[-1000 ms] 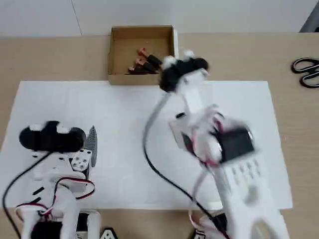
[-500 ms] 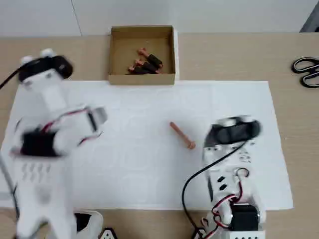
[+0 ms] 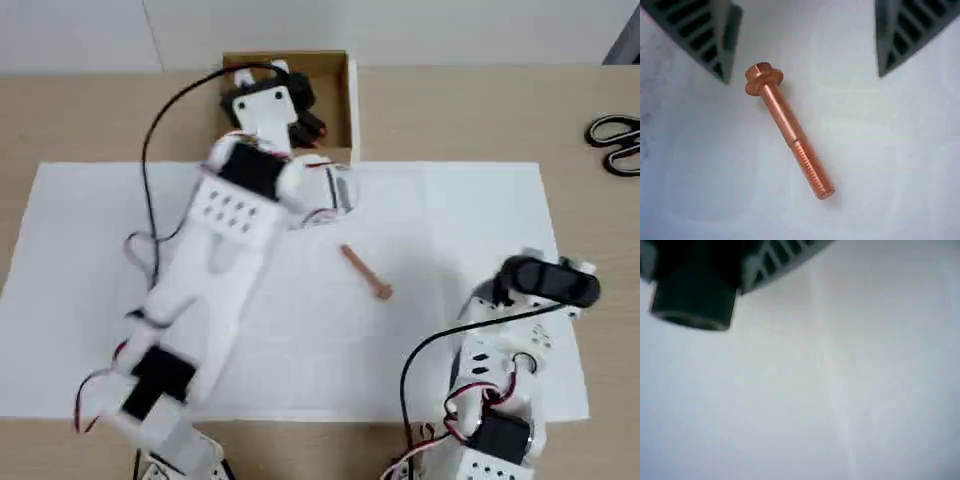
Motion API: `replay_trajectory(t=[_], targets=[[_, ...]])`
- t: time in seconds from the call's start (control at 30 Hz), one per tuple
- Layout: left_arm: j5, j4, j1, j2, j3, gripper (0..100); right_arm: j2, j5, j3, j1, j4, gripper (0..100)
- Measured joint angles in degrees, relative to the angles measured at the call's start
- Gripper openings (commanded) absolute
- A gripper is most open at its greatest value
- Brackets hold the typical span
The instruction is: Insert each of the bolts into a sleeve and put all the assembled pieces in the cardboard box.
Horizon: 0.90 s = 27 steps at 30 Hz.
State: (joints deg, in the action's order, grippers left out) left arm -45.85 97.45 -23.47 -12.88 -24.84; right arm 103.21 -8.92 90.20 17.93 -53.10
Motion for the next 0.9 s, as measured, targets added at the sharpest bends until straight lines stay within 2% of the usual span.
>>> replay_trajectory(t=[0.13, 0.37, 0.63, 0.9], targets=[[-4.31, 1.67, -0.26, -9.23, -8.70, 18, 0.00, 0.00, 1.58, 3.87, 0.00, 0.3], [-6.86, 1.93, -3.25, -17.93, -17.49, 18, 0.00, -2.11, 3.43, 4.75, 0.00, 0.3], [-7.30, 1.93, -9.58, -18.46, -17.41, 18, 0.00, -2.90, 3.60, 4.84, 0.00, 0.3], [-14.86, 1.93, -10.37, -18.46, -8.79, 18, 0.00, -2.90, 3.60, 4.84, 0.00, 0.3]])
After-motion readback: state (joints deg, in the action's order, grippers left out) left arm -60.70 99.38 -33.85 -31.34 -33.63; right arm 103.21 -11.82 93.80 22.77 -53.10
